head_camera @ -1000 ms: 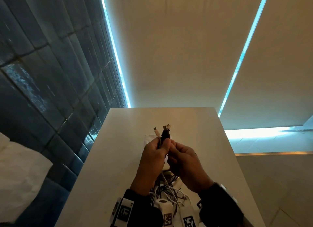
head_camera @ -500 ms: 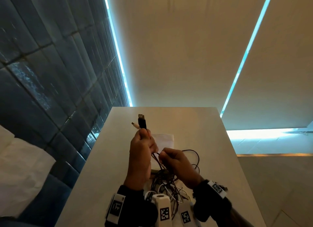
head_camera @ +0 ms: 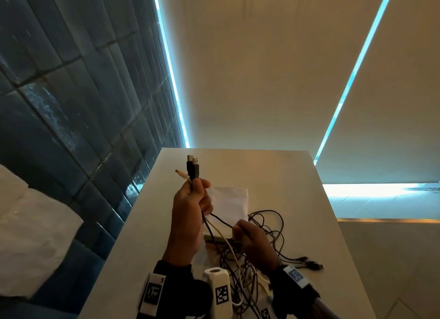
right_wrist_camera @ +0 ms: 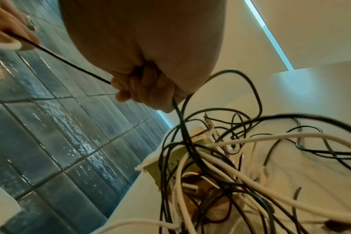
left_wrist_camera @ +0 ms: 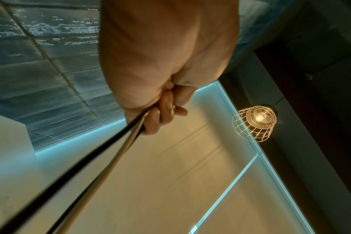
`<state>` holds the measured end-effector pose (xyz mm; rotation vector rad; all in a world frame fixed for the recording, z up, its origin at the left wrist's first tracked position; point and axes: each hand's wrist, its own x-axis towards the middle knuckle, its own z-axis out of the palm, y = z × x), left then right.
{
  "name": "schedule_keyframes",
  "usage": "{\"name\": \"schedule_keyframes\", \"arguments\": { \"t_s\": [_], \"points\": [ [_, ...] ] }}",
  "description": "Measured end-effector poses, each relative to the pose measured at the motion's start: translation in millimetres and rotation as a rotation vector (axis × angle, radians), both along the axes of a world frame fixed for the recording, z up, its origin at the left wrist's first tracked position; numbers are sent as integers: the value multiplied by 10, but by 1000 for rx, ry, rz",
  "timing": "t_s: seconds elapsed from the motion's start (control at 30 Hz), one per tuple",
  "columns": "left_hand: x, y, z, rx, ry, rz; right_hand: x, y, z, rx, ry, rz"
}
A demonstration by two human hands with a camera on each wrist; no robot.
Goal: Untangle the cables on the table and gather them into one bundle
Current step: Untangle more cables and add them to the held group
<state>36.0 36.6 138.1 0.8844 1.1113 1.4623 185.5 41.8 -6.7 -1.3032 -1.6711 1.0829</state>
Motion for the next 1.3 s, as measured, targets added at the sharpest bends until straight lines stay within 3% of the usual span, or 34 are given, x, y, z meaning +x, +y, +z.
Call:
{"name": "schedule_keyframes", "arguments": {
  "t_s": [0.3,0.5,0.67,0.8,1.07,1.3],
  "points": [
    [-127,15,-65,13,-131,12,-12,4,-201,-88,12,-69],
    [-183,13,-71,-49,-58,0,-36,101,267,-112,299,-246],
    [-156,-33,-4,-95,76,-20,-63,103,881,-6,523,-143],
    [-116,-39,49,-107,83,-94,-138,-5,1201,130,503,67],
    [-124,-82,137,-43,-381,-229,-209,-149,1040,67,390,213],
    [-131,-78,110,67,-365,-170,-143,-87,757,-75,328,200]
  ]
}}
